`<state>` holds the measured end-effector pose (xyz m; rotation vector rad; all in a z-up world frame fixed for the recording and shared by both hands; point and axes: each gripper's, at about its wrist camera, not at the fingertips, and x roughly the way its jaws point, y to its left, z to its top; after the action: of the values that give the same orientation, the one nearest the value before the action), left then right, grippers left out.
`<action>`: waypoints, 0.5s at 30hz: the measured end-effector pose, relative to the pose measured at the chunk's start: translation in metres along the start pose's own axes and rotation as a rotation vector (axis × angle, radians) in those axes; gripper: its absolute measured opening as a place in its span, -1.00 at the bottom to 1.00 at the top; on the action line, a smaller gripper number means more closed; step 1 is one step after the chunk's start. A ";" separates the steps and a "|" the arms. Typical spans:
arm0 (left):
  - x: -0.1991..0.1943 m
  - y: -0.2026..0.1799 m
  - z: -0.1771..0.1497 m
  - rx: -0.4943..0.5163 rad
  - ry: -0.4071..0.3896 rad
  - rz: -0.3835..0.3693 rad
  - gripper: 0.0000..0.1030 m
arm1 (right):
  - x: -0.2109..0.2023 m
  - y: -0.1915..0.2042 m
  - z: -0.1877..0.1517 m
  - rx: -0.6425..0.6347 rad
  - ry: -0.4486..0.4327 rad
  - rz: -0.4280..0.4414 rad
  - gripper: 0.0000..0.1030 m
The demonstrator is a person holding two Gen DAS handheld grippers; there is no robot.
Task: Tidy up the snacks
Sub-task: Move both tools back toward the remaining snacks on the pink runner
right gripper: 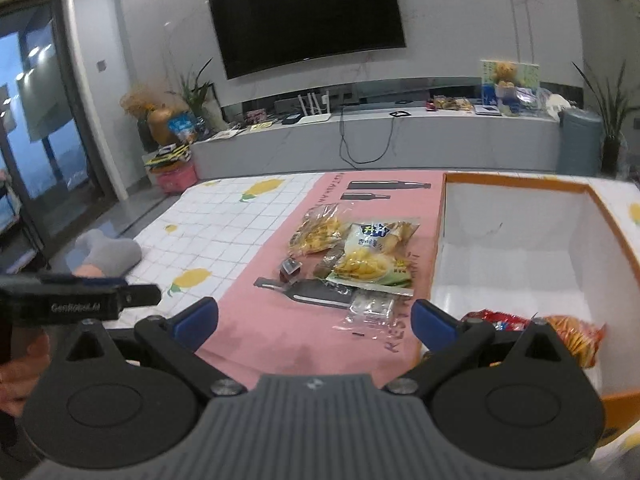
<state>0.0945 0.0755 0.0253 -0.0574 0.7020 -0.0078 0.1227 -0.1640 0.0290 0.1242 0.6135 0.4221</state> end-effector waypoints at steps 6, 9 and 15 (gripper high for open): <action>0.014 0.021 -0.008 -0.004 -0.014 -0.013 0.31 | 0.017 0.018 -0.012 -0.037 0.009 0.002 0.94; 0.025 0.032 -0.020 -0.027 0.005 -0.045 0.31 | 0.027 0.031 -0.023 -0.087 -0.008 -0.023 0.94; 0.053 0.036 -0.031 -0.014 0.045 -0.054 0.32 | 0.054 0.049 -0.043 -0.116 -0.026 -0.063 0.94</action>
<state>0.1147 0.1086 -0.0342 -0.0900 0.7453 -0.0559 0.1204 -0.0975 -0.0229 -0.0005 0.5647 0.3937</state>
